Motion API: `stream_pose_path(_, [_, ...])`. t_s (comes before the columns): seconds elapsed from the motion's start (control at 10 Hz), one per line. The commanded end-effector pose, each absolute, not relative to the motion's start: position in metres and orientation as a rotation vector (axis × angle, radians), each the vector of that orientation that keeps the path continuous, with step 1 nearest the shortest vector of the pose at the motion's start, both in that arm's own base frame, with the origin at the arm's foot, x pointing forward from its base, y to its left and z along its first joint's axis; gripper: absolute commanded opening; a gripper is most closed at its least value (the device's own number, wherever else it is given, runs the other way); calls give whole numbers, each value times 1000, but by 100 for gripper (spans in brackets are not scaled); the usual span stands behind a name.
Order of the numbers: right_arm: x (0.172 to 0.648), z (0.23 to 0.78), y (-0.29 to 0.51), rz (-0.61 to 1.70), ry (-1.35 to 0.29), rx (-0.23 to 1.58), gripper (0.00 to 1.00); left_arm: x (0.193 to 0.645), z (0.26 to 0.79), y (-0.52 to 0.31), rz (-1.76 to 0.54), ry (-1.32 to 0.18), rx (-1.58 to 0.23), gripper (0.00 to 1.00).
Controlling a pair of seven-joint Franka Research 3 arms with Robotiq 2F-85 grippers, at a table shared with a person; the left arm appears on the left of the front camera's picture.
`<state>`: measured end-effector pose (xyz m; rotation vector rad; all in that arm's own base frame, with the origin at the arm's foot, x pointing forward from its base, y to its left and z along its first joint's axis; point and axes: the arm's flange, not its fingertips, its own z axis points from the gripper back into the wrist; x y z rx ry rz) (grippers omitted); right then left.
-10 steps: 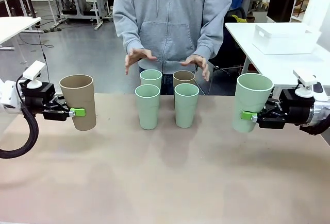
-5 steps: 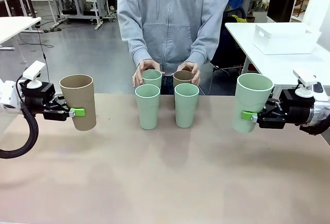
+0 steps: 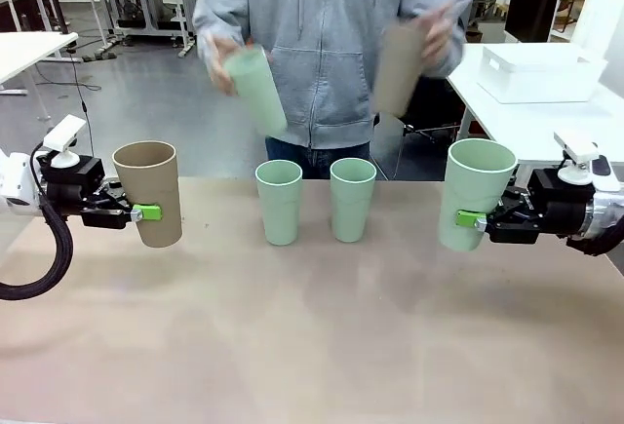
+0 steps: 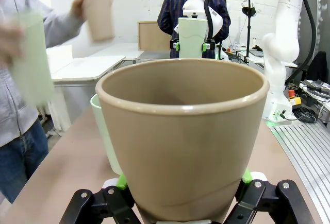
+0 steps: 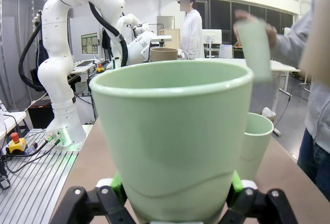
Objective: Stack the cups and store them in the basket.
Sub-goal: Place the stack of Reusable plastic cups into the Pantry Basket.
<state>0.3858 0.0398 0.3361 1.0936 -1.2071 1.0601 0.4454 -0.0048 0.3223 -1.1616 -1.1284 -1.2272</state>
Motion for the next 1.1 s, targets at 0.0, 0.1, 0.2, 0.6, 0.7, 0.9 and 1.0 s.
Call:
stream_pose_path(0.0, [386,338,40,1065,-1211,1094,84,447,326,-4,-1234,-1136,-1159,85])
stream_pose_path(0.1, [386,338,40,1065,-1211,1094,84,447,326,-4,-1234,-1136,-1159,85])
stream_pose_path(0.2, [386,338,40,1065,-1211,1094,84,447,326,-4,-1234,-1136,-1159,85])
stream_pose_path(0.6, [386,338,40,1065,-1211,1094,84,447,326,-4,-1234,-1136,-1159,85])
stream_pose_path(0.7, [386,338,40,1065,-1211,1094,84,447,326,-4,-1234,-1136,-1159,85])
stream_pose_path(0.9, [386,338,40,1065,-1211,1094,84,447,326,-4,-1234,-1136,-1159,85])
stream_pose_path(1.0, [386,338,40,1065,-1211,1094,84,447,326,-4,-1234,-1136,-1159,85])
